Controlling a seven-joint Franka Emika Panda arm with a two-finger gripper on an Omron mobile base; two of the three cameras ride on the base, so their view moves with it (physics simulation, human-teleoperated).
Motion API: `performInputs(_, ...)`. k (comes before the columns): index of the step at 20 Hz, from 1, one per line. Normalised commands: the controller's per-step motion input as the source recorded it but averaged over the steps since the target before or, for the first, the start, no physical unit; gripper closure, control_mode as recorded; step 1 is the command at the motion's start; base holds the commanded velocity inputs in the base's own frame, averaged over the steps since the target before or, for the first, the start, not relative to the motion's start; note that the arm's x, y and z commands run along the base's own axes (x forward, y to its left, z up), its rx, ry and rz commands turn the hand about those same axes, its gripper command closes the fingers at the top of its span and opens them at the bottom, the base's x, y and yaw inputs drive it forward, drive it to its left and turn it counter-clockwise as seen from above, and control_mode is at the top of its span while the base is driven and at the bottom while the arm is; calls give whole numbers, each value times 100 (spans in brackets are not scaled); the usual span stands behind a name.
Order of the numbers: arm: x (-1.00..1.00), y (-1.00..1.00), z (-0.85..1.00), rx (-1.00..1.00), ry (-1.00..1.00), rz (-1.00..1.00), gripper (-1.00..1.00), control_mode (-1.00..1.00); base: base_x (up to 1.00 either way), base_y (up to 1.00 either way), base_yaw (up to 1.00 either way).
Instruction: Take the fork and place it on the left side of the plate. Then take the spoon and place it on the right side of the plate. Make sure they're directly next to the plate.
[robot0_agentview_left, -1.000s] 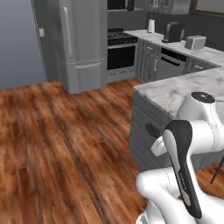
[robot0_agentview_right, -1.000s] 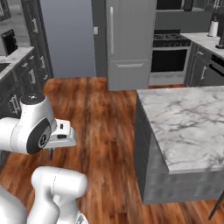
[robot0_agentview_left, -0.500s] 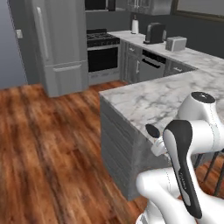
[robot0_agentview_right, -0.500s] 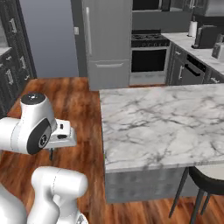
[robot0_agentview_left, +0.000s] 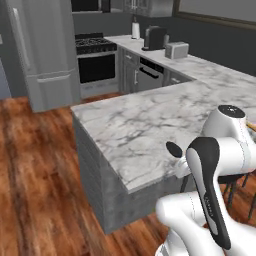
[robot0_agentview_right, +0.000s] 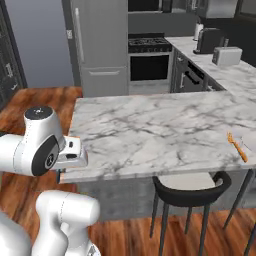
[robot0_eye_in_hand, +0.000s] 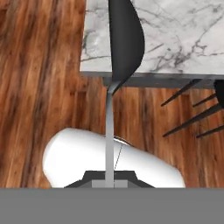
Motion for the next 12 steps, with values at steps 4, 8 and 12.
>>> performInputs(4, 0, 0, 0, 0, 0, 0, 100, 100, -37, -100, 0)
performInputs(8, 0, 0, 0, 0, 0, 0, 100, 100, -4, -100, 0)
performInputs(12, 0, 0, 0, 0, 0, 0, 100, 100, 1, -100, 0)
